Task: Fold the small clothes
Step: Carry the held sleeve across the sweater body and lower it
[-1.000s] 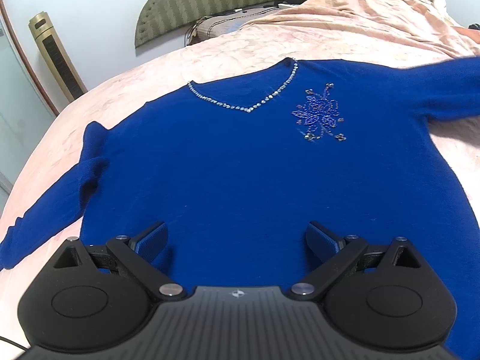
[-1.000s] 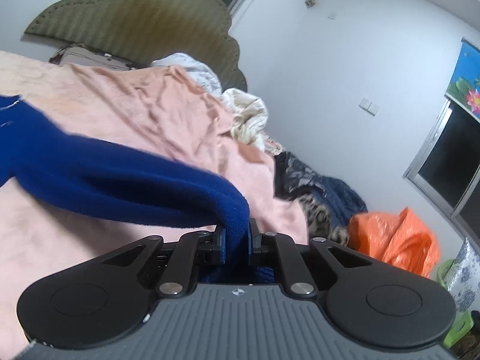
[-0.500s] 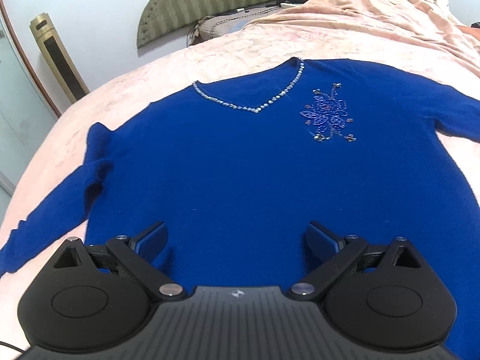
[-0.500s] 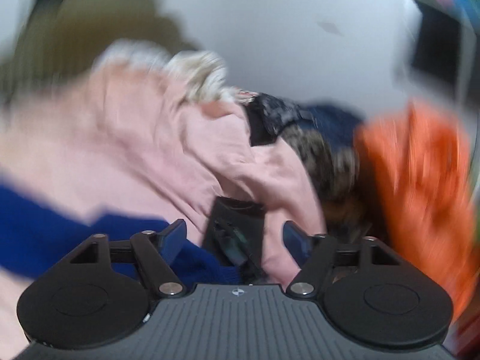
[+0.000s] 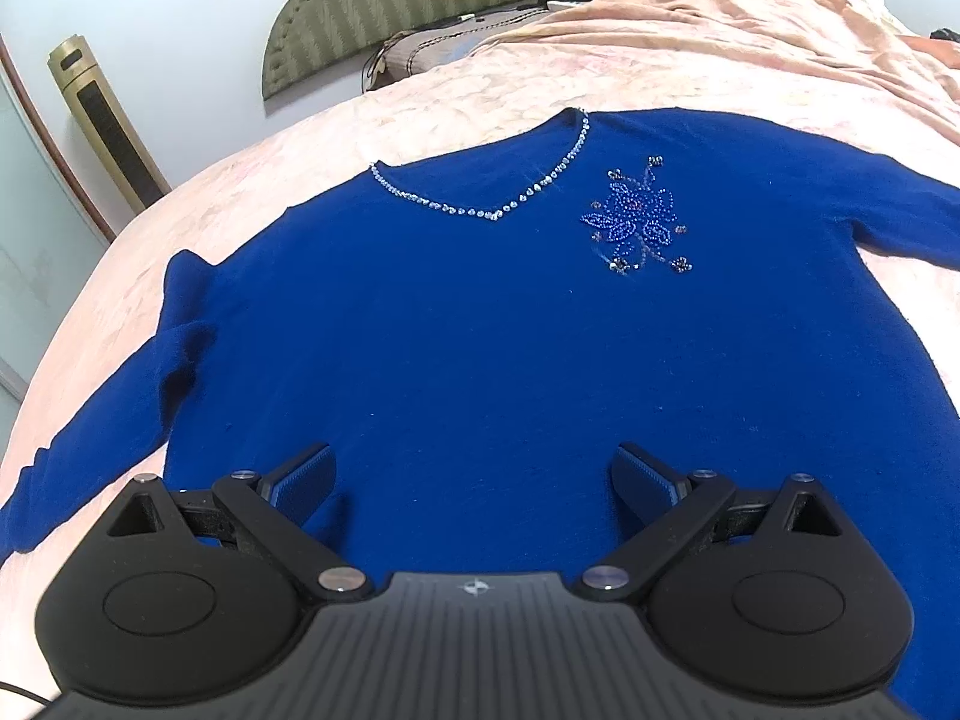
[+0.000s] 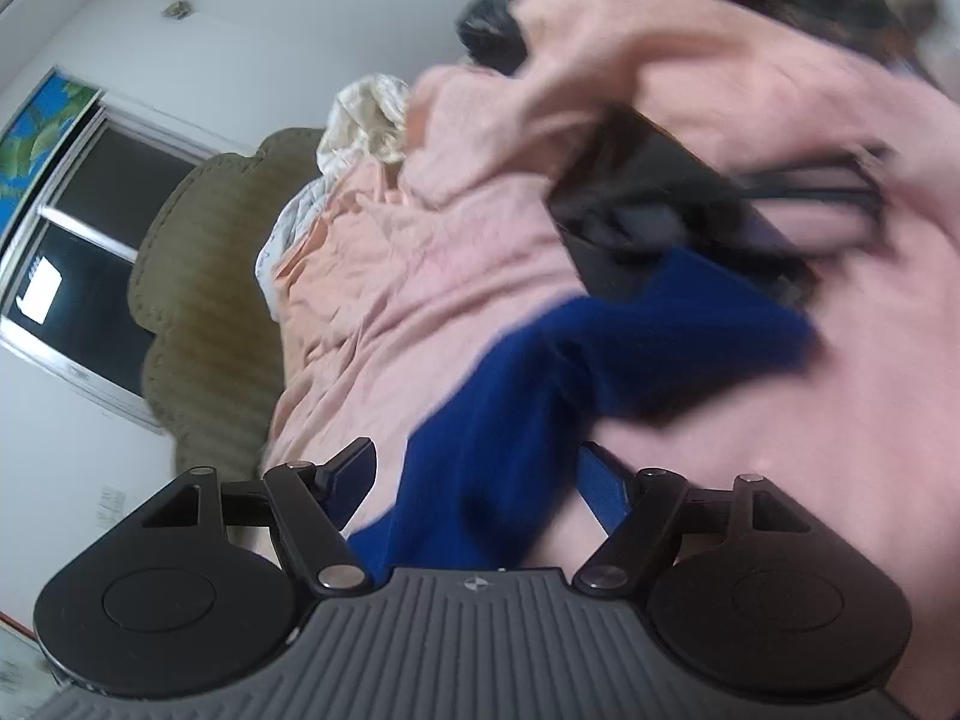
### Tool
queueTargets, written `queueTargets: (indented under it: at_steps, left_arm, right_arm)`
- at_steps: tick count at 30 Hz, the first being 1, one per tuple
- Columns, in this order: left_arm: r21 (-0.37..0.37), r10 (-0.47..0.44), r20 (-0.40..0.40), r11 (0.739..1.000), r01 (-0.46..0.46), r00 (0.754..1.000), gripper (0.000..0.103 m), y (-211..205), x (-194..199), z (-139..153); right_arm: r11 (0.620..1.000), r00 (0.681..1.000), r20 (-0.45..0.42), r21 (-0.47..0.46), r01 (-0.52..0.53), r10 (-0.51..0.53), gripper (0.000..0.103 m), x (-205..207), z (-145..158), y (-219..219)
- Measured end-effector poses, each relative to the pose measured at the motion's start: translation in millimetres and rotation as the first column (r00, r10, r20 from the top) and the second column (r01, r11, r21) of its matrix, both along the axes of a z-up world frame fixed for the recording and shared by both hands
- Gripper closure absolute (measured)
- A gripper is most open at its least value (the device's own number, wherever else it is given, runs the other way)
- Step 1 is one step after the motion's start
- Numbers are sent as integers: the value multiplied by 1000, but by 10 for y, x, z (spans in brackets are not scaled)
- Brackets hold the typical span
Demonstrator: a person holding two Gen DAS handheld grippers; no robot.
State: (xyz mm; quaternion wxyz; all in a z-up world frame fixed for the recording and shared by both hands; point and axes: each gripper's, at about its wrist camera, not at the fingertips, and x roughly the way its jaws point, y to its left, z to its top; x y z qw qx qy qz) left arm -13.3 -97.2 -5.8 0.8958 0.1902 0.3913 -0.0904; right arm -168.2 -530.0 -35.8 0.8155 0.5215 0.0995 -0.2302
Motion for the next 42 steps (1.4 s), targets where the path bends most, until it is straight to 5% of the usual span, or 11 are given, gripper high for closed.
queueTargets:
  at_steps: [4, 13, 15, 17, 20, 22, 24, 30, 35, 40, 42]
  left_arm:
    - [9, 2, 27, 1000, -2, 1000, 4, 65, -33, 47]
    - [-15, 36, 21, 999, -35, 999, 4, 183, 32, 60]
    - [-11, 30, 32, 1000, -29, 999, 4, 198, 14, 72]
    - [-10, 33, 34, 999, -33, 999, 4, 231, 12, 76]
    - [-17, 50, 31, 999, -49, 998, 4, 341, 22, 83]
    - [-14, 67, 37, 998, -67, 997, 4, 442, 33, 81]
    - [-3, 83, 41, 997, -83, 996, 4, 532, 59, 62]
    - [-58, 126, -11, 990, -127, 992, 4, 727, 193, 10]
    - [-59, 108, 0, 992, -107, 994, 4, 770, 144, 15]
    - [-48, 109, 2, 993, -109, 994, 4, 894, 135, 11]
    - [-38, 122, 13, 992, -121, 992, 4, 983, 142, 8]
  right_arm:
    - [997, 997, -64, -55, 46, -50, 89, 185, 116, -127]
    - [838, 973, -176, -545, 29, -148, 89, 468, 908, 244]
    - [667, 963, -251, -734, -125, -95, 89, 731, 1044, 780]
    - [393, 918, -386, -833, -389, 90, 81, 1115, 1020, 1462]
    - [-65, 640, -718, -677, -733, 273, 48, 1501, 568, 2423]
    - [-213, 534, -810, -582, -785, 244, 47, 1531, 265, 2768]
    - [-208, 501, -824, -556, -805, 265, 47, 1493, 167, 2845]
    - [116, 580, -700, -592, -798, 417, 46, 1488, 597, 2469]
    - [43, 562, -694, -612, -790, 451, 41, 1798, 691, 2652]
    - [118, 446, -668, -477, -871, 596, 42, 2368, 553, 2696]
    - [124, 399, -662, -422, -898, 634, 74, 2463, 484, 2745]
